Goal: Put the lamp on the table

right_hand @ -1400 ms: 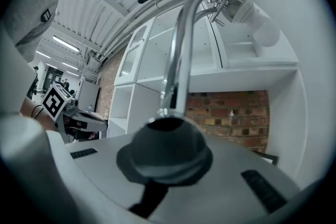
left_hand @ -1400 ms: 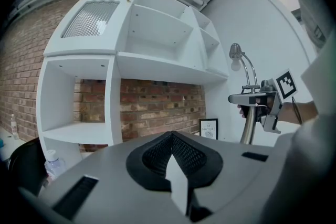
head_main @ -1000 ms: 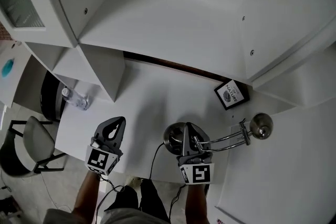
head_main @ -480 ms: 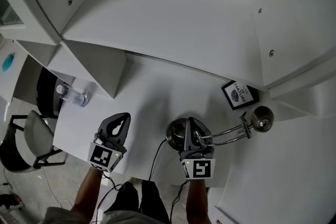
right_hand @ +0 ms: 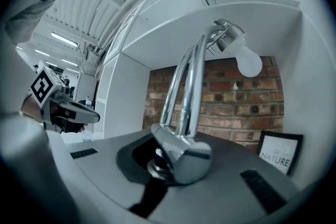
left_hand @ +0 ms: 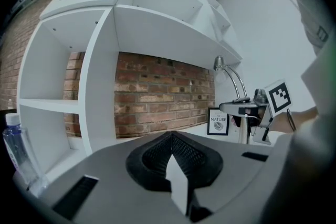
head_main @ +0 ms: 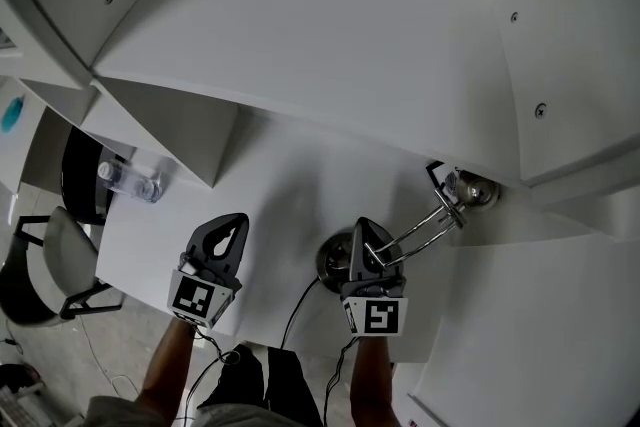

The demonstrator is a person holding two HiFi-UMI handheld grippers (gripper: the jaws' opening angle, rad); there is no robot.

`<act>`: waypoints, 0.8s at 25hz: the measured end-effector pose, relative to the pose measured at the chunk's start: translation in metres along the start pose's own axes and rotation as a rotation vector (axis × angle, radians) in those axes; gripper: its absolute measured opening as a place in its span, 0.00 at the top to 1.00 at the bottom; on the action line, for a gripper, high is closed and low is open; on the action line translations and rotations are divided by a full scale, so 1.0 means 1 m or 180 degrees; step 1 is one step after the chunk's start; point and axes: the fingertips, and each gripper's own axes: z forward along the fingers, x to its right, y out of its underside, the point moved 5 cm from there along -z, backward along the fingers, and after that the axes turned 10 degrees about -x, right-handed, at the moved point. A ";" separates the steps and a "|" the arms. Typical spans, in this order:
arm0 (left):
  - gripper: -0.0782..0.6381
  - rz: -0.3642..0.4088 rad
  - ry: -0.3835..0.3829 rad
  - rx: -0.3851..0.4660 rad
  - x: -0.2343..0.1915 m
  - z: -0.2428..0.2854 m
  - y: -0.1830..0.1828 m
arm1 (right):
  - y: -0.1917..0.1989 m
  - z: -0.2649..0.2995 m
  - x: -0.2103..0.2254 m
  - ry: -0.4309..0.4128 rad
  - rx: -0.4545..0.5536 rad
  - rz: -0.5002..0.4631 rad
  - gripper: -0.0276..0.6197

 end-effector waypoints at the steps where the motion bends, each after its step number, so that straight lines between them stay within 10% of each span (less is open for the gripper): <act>1: 0.89 -0.0001 0.0002 0.0001 0.000 0.001 0.001 | 0.004 0.000 0.000 -0.0009 -0.0023 0.0016 0.93; 20: 0.89 -0.0012 -0.0020 -0.0090 -0.002 0.008 0.020 | 0.011 0.007 -0.007 -0.0116 0.0085 0.0086 0.93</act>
